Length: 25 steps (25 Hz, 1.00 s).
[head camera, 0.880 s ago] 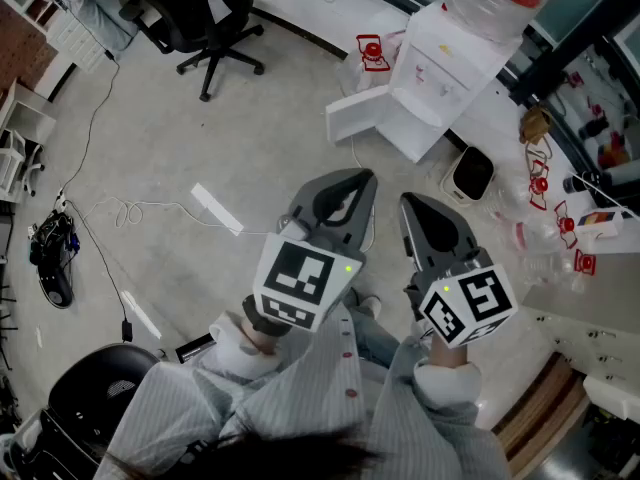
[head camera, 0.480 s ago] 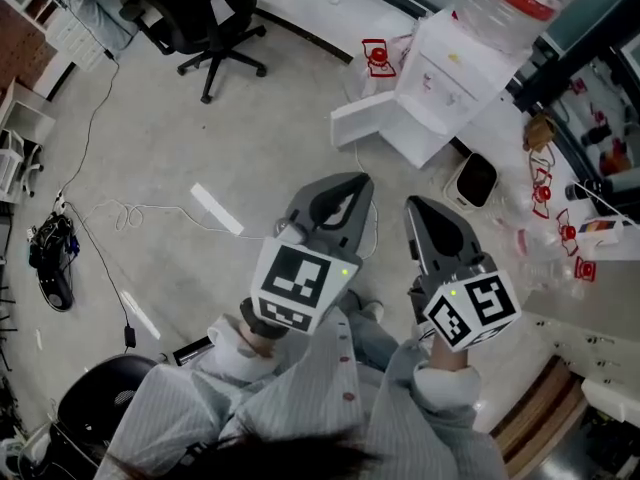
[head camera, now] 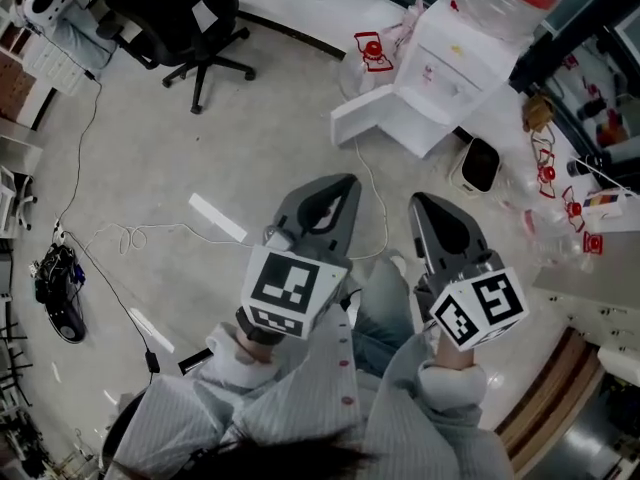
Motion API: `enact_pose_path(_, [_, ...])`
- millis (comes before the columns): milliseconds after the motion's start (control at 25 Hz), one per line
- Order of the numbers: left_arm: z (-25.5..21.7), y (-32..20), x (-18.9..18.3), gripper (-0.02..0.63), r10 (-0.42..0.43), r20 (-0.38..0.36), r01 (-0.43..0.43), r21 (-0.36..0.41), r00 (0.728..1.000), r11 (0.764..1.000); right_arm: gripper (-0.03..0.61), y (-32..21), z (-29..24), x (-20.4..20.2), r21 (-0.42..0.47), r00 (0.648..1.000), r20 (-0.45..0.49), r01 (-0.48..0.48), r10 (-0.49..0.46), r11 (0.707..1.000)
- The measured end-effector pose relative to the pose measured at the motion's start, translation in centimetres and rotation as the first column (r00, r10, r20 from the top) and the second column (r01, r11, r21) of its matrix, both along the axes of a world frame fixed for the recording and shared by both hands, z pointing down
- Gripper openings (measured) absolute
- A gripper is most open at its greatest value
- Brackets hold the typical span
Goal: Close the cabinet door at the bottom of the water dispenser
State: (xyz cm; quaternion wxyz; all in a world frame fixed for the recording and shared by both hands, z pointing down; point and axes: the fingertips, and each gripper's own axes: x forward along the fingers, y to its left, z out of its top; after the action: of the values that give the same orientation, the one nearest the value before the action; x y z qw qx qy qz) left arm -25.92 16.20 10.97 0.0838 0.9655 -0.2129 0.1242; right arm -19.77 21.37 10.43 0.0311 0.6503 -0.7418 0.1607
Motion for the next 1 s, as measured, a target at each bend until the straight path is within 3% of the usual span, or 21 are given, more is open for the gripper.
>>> enact_pose_path(480, [1.6, -5.8, 4.3, 0.011, -0.009, 0.014, 0.009, -0.009, 1.000, 1.000, 0.014, -5.8, 2.4, 4.2, -0.036, 1.000, 0.021, 0.014, -0.014, 0.999])
enact_pose_path(1000, [0.8, -14.0, 16.1, 0.011, -0.067, 0.014, 0.067, 0.007, 0.998, 0.998, 0.014, -14.2, 1.6, 14.7, -0.031, 0.994, 0.010, 0.109, -0.108, 0.994])
